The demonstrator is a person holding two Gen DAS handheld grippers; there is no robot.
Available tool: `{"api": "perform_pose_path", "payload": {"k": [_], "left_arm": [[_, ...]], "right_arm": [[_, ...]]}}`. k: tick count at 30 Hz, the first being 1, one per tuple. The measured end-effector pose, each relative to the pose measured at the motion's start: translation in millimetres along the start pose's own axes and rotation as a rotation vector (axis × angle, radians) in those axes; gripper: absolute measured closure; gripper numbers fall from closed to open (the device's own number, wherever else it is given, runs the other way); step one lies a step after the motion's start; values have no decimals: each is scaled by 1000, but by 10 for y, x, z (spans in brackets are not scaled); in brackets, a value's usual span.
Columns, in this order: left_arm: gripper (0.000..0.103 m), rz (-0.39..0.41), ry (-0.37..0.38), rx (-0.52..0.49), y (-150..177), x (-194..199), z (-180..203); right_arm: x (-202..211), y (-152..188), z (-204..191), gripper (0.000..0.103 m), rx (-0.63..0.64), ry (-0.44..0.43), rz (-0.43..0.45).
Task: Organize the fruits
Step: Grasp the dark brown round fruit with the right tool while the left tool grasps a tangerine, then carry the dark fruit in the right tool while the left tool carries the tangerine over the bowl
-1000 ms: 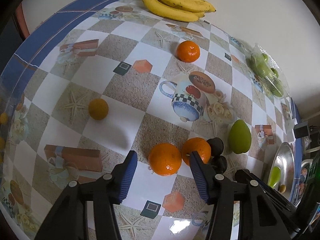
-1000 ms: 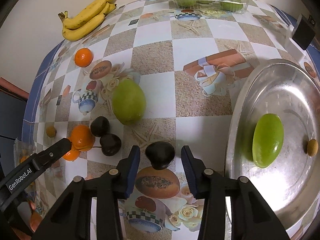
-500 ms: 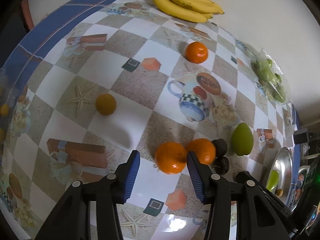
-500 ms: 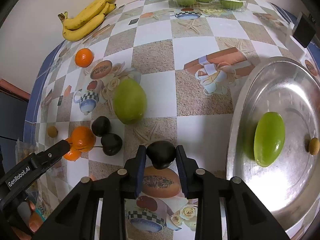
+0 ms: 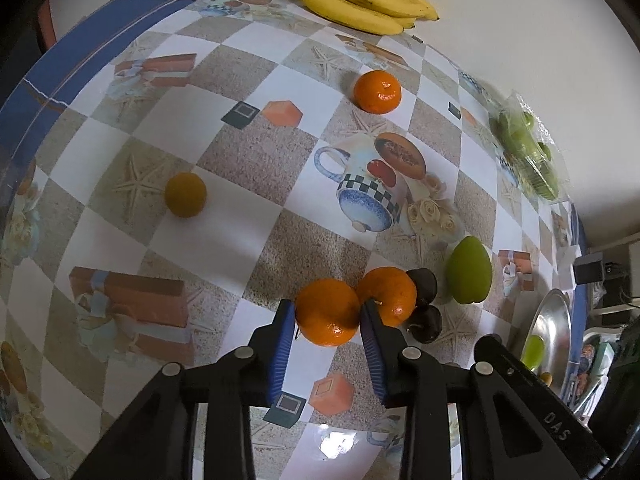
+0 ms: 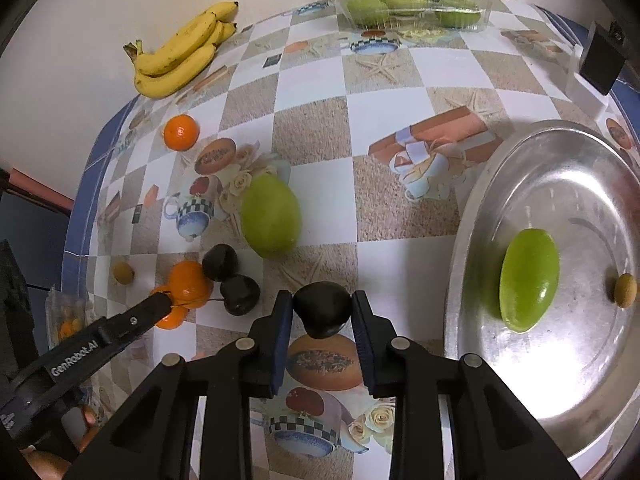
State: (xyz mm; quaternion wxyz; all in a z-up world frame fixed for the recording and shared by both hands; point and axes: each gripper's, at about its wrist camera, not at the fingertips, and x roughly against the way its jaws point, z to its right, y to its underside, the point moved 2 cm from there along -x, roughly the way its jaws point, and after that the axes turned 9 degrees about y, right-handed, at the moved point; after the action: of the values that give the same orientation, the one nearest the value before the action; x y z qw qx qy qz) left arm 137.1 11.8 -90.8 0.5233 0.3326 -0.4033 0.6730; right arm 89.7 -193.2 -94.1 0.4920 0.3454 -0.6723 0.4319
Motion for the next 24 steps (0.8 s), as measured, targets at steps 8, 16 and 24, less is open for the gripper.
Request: {"api": "perform_pose_path", "payload": {"k": [8, 16, 24], "left_arm": [[68, 92, 22, -11, -74, 283, 76], [68, 153, 48, -52, -89, 504, 248], [68, 147, 56, -117, 11, 488, 522]], "right_arm": [[231, -29, 24, 72, -13, -23, 47], [426, -29, 119, 72, -38, -8, 75], [474, -15, 445, 72, -103, 59, 78]]}}
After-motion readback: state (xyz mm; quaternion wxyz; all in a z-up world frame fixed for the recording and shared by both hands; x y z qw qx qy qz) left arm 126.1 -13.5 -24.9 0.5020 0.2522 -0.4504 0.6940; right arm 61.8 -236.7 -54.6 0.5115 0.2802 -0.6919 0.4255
